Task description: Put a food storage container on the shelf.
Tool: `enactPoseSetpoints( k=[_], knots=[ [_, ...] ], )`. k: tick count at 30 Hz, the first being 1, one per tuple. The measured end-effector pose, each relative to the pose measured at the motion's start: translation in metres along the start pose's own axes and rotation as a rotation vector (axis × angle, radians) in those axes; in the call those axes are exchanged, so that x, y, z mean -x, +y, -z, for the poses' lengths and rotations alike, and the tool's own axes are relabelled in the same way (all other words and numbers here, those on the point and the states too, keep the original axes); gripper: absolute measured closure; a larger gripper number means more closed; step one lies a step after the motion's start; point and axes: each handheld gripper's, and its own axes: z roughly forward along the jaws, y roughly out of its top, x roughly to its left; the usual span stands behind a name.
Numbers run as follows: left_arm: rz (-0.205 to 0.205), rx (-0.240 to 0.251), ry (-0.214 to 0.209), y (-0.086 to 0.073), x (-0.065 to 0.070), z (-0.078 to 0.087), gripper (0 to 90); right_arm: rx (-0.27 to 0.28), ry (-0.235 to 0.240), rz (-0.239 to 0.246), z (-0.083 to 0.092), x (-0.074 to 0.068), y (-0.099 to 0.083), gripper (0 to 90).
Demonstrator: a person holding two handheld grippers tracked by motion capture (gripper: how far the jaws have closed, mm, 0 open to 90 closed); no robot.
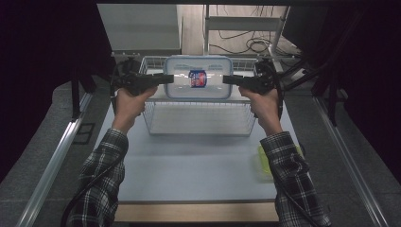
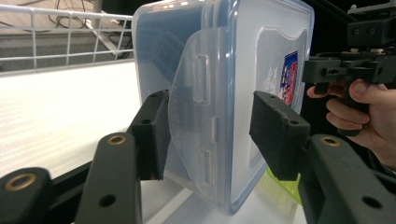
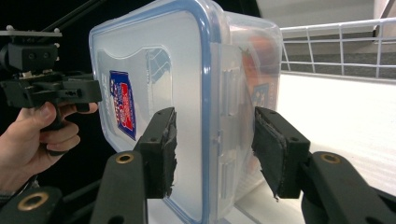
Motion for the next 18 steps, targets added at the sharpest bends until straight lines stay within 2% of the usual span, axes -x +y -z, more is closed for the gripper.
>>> enactPoseSetpoints(
  k=[4,9,12,16,18],
  knots=[
    [0.0,0.012,0.01,0.0,0.0,-0.002,47.0,0.008,-0.036,0.007,-0.002,-0.002,0.001,48.1],
    [0.022,0.004,0.026,-0.001,-0.001,-0.005,42.5,-0.031,-0.111,0.055,-0.011,-0.008,-0.001,46.6],
    [0.035,0.018,0.018,-0.002,-0.005,-0.005,42.7,-0.023,-0.108,0.04,-0.014,-0.007,-0.002,46.7],
    [0.018,0.006,0.058,0.0,-0.004,-0.006,40.3,-0.041,-0.119,0.05,-0.016,-0.007,-0.003,48.5],
    [0.019,0.012,0.055,-0.001,-0.004,-0.006,39.0,-0.036,-0.131,0.047,-0.017,-0.006,-0.005,49.6]
  ],
)
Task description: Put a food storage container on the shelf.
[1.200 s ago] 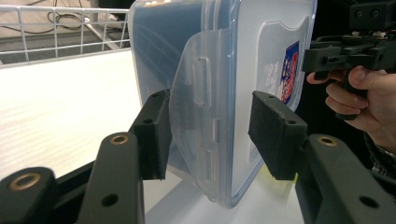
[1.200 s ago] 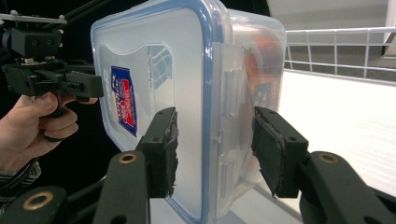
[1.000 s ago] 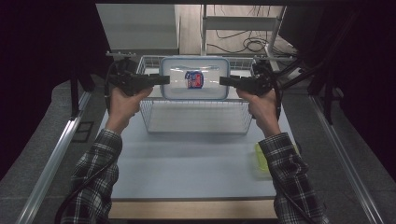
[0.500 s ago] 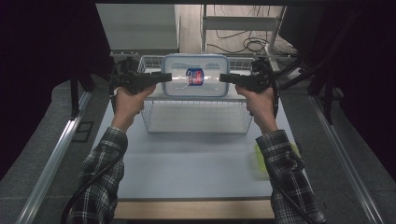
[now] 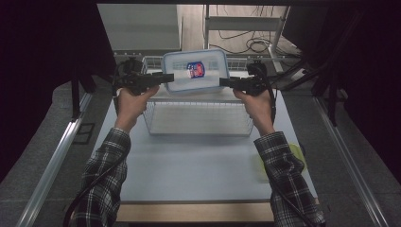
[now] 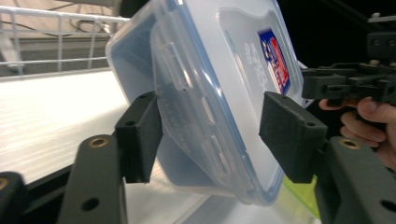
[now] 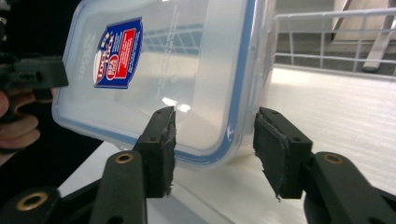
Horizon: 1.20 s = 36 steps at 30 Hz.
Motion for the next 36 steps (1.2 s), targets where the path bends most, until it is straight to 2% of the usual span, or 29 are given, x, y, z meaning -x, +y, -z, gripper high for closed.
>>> enactPoseSetpoints(
  k=[3,8,11,18,19,20,21,24,28,31,32,36],
  knots=[
    [0.0,0.004,0.005,0.0,-0.001,0.0,39.0,0.005,-0.001,-0.003,0.0,-0.001,-0.001,50.1],
    [-0.036,0.008,0.075,0.001,0.002,-0.001,36.4,-0.002,-0.019,0.016,0.0,-0.004,0.001,50.6],
    [-0.047,-0.022,0.08,-0.002,0.003,-0.008,37.0,0.007,-0.016,-0.003,0.0,-0.005,0.003,49.5],
    [-0.037,-0.025,0.093,0.0,0.004,-0.01,37.5,0.007,-0.03,-0.008,-0.001,-0.006,0.004,48.4],
    [-0.04,-0.023,0.106,0.001,0.005,-0.01,37.2,0.009,-0.038,-0.006,-0.001,-0.007,0.005,48.2],
    [-0.049,-0.012,0.133,0.002,0.008,-0.011,36.4,0.026,-0.069,0.01,-0.001,-0.009,0.006,49.6],
    [-0.049,-0.012,0.133,0.002,0.008,-0.011,35.5,0.026,-0.069,0.01,-0.001,-0.009,0.006,49.6],
    [-0.053,-0.01,0.167,0.005,0.011,-0.015,33.7,0.037,-0.101,0.022,-0.003,-0.012,0.008,50.2],
    [-0.025,-0.019,0.16,0.007,0.009,-0.016,32.8,0.036,-0.118,0.033,-0.004,-0.014,0.011,50.9],
    [0.006,-0.011,0.131,0.007,0.007,-0.016,33.7,0.039,-0.121,0.033,-0.004,-0.012,0.013,52.7],
    [0.008,-0.01,0.122,0.007,0.006,-0.016,34.2,0.044,-0.123,0.033,-0.004,-0.012,0.013,52.7],
    [-0.003,-0.002,0.135,0.008,0.006,-0.016,34.2,0.049,-0.117,0.018,-0.004,-0.01,0.015,52.4]
  ],
)
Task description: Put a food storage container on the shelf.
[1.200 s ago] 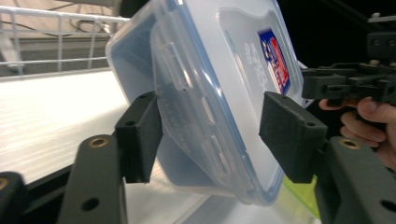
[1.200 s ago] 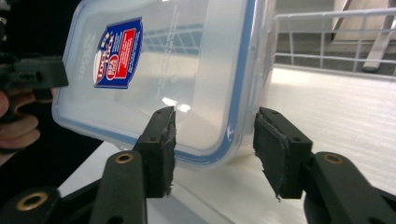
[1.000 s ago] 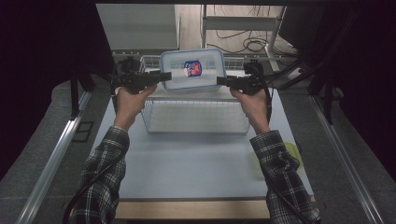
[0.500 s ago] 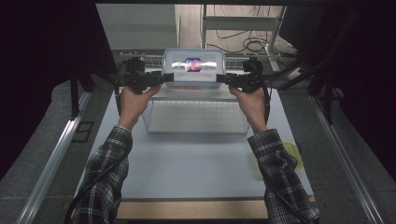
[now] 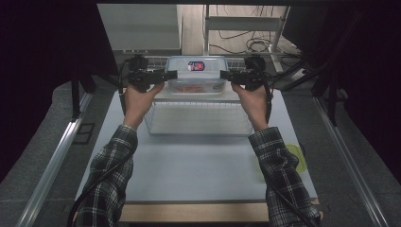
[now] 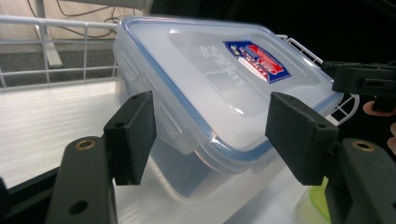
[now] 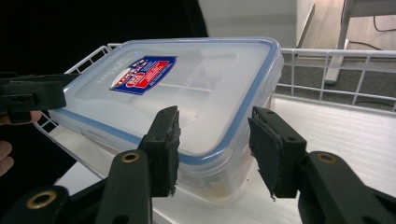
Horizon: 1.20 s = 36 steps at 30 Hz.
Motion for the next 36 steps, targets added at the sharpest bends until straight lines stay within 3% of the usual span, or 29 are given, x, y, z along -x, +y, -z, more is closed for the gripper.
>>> enactPoseSetpoints(
  k=[5,10,14,22,27,36],
  knots=[
    [-0.046,0.011,0.034,0.0,0.004,0.004,32.7,0.008,0.013,0.018,0.003,-0.001,-0.001,48.7],
    [-0.091,-0.002,0.009,-0.006,0.007,0.013,25.9,0.014,0.039,0.072,0.012,-0.004,-0.005,38.4],
    [-0.137,-0.025,0.019,-0.016,0.013,0.017,21.5,0.028,0.051,0.112,0.018,-0.004,-0.015,29.0],
    [-0.195,-0.063,0.004,-0.036,0.023,0.024,16.9,0.04,0.057,0.181,0.025,-0.009,-0.032,18.1],
    [-0.216,-0.076,-0.02,-0.048,0.029,0.026,15.4,0.041,0.064,0.199,0.029,-0.011,-0.043,15.3],
    [-0.292,-0.111,-0.028,-0.067,0.04,0.027,10.8,0.034,0.082,0.227,0.033,-0.015,-0.063,10.9]
  ],
)
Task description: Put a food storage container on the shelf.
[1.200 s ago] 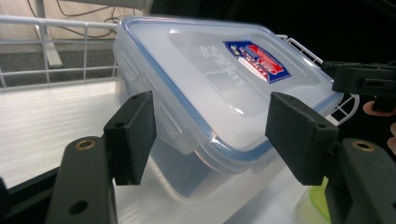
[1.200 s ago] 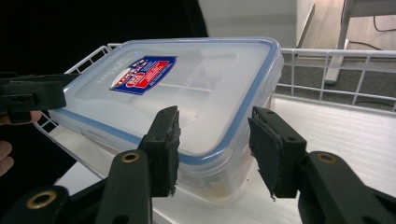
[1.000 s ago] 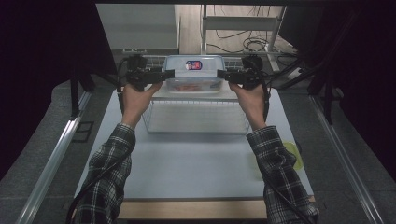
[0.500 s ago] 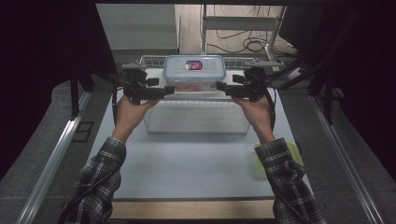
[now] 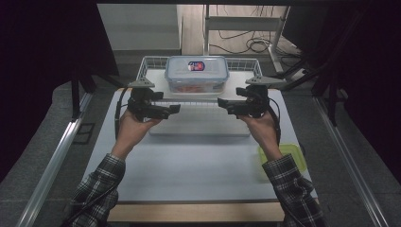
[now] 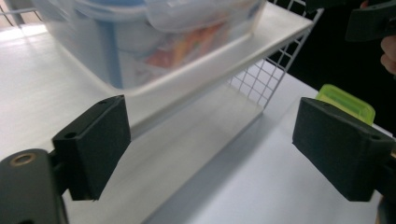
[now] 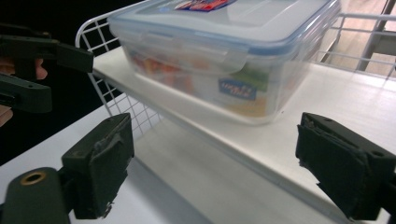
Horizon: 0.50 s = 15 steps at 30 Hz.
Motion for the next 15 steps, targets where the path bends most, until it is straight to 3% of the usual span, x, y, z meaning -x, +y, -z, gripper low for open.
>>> enactPoseSetpoints(
  k=[4,15],
  knots=[
    [-0.006,-0.011,-0.002,-0.006,0.006,0.0,9.2,-0.005,0.007,0.035,0.005,-0.007,-0.009,8.9],
    [-0.035,-0.025,-0.027,-0.028,0.024,0.002,5.9,-0.016,0.02,0.075,0.015,-0.015,-0.029,6.6]
  ],
)
